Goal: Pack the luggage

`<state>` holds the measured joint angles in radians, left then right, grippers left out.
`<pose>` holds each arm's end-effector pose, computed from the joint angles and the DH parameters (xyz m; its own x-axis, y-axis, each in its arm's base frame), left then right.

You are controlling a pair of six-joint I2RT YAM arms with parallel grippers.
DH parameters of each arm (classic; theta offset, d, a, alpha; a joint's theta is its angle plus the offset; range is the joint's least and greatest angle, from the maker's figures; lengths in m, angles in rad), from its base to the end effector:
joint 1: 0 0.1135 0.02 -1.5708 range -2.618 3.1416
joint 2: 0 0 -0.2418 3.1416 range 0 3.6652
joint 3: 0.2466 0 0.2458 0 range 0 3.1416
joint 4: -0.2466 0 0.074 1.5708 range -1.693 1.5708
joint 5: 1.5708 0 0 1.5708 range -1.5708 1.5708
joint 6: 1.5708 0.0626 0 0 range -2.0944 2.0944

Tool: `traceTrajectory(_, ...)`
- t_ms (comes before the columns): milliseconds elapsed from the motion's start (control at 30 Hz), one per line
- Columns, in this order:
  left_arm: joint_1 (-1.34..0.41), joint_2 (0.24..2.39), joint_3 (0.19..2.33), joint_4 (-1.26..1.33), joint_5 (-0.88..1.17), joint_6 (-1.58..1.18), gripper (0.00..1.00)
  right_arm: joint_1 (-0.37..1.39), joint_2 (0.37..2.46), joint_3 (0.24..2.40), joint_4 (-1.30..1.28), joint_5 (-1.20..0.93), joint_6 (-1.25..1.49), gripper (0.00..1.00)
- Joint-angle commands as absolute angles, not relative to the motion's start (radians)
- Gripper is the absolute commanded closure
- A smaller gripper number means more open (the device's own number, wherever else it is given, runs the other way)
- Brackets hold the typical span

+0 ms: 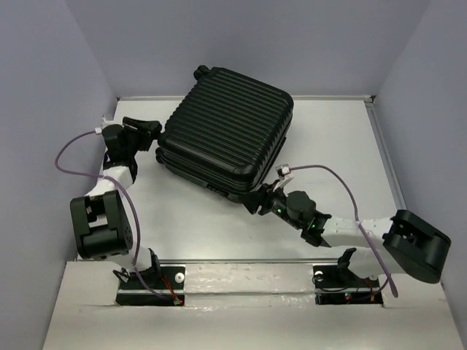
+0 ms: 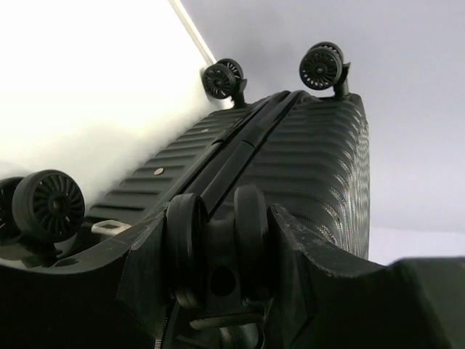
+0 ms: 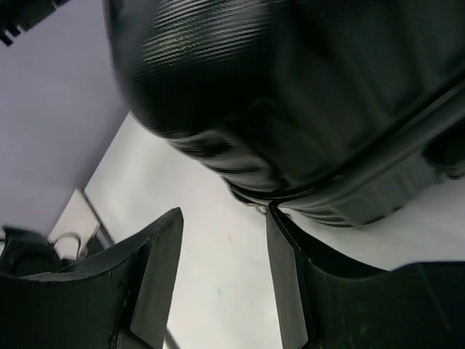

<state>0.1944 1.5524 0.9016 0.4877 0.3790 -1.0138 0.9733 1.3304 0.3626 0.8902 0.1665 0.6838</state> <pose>0.3694 0.0491 0.2371 -0.2359 -0.8502 -0.4706 -0.0407 0.4925 -0.8693 0.1674 0.2276 0.1755 -0.4901 0.3871 -0.7810 -0.5324 0.5764 0.6199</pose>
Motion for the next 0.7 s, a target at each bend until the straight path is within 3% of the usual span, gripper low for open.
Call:
traceTrajectory(0, 0.166, 1.375, 0.711, 0.597, 0.376, -0.983, 0.94, 0.913, 1.241, 0.498, 0.591, 0.106, 0.572, 0.44)
traceTrajectory(267, 0.155, 1.025, 0.399, 0.589, 0.399, -0.962, 0.94, 0.631, 1.241, 0.627, 0.462, -0.136, 0.488, 0.44)
traceTrajectory(400, 0.149, 0.829, 0.298, 0.520, 0.381, -0.945, 0.94, 0.588, 1.207, 0.670, 0.372, -0.230, 0.433, 0.42)
traceTrajectory(567, 0.141, 0.658, 0.279, 0.411, 0.336, -0.894, 0.94, 0.588, 1.106, 0.474, 0.423, -0.272, 0.451, 0.41)
traceTrajectory(667, 0.137, 0.632, 0.301, 0.379, 0.337, -0.876, 0.94, 0.588, 1.066, 0.359, 0.466, -0.181, 0.469, 0.56)
